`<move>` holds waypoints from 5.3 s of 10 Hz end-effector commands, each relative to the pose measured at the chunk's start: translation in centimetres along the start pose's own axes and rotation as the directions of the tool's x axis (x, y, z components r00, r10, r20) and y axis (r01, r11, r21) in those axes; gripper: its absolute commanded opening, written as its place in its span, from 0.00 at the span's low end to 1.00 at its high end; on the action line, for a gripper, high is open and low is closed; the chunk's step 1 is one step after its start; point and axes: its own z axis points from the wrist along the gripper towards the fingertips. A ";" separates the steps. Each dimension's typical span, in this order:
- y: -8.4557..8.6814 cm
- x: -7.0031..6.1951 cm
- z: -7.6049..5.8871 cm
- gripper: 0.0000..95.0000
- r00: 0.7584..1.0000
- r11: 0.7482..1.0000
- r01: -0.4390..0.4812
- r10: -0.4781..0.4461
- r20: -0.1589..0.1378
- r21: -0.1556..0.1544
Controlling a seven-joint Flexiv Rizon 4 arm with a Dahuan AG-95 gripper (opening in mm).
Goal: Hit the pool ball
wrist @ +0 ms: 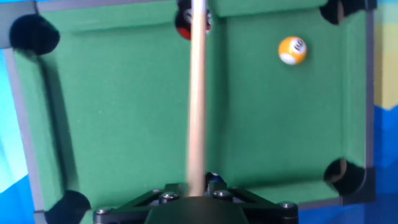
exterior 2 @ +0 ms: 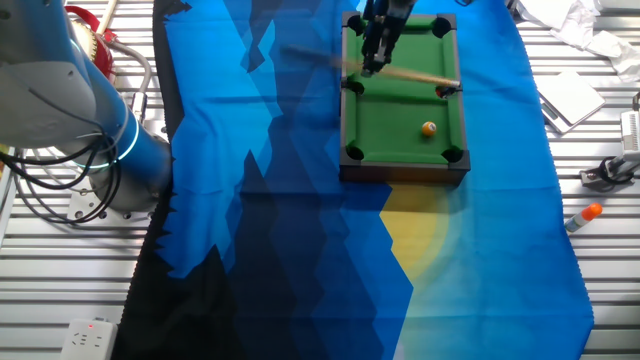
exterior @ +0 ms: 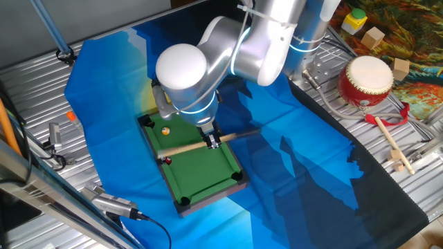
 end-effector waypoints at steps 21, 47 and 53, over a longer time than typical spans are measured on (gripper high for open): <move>-3.5 -2.4 0.6 0.00 0.999 0.998 -0.048 0.048 -0.015 -0.035; -4.5 -6.4 1.0 0.00 0.981 0.978 0.193 -0.195 0.013 0.084; -4.5 -6.4 1.0 0.00 0.996 0.996 0.090 -0.090 0.020 -0.005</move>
